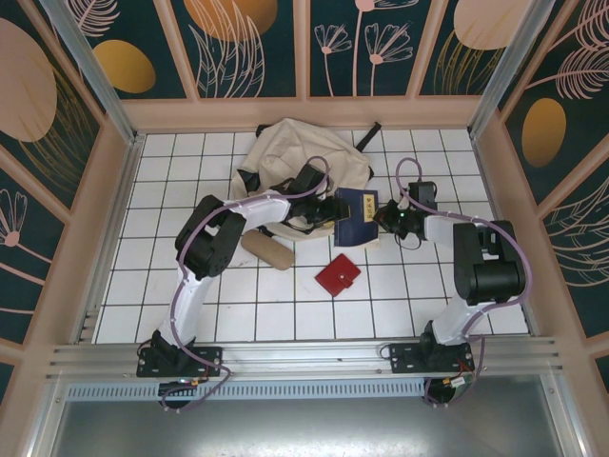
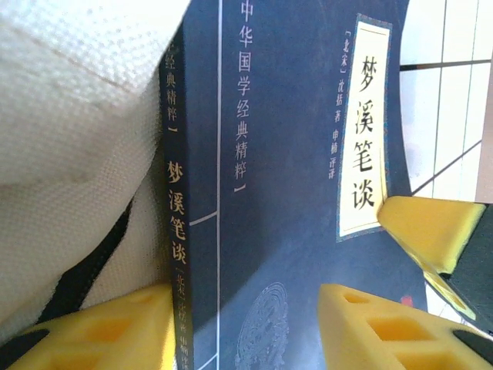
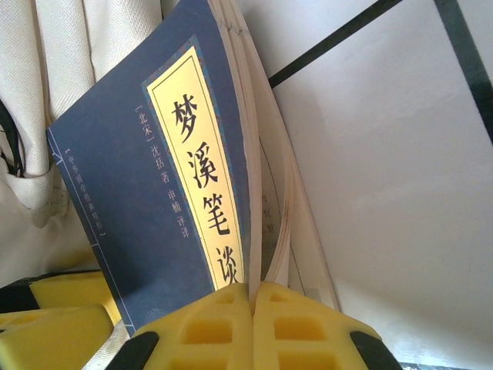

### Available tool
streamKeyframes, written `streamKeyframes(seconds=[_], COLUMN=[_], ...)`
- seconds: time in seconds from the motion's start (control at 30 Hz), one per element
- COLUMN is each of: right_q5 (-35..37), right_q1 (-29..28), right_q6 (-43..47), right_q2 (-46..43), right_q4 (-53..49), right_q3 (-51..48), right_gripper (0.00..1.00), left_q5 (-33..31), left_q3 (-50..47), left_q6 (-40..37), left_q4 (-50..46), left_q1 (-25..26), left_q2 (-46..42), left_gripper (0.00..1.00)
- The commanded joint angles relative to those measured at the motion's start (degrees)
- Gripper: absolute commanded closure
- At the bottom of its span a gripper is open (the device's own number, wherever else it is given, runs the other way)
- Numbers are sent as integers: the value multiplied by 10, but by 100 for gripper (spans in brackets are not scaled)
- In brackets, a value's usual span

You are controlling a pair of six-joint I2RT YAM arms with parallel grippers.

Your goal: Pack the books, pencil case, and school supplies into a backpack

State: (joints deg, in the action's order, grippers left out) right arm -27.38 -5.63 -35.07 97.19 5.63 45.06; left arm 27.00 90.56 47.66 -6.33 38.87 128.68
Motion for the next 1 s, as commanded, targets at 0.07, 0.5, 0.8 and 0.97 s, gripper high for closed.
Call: streamKeyframes(seconds=[0.07,0.5,0.8,0.97], right_q5=[-42,-16,-3,-90], right_q1=[-4,-1,37,33], right_q6=[-10,-11,52,73], right_q2=[15,4,-97,-117], right_q4=[30,9,-33,1], right_q3=[-6,-5,0,19], right_gripper=[95,93,33,16], left_q5=[38,-7,-40,-43], left_q3=[-1,-101,-117,-115], left_q6=[-1,18,-72,-130], left_q4=[68,221,134,57], left_q1=[4,4,3,-1], left_q2=[12,-56,-160,-232], left_gripper=[52,85,100,100])
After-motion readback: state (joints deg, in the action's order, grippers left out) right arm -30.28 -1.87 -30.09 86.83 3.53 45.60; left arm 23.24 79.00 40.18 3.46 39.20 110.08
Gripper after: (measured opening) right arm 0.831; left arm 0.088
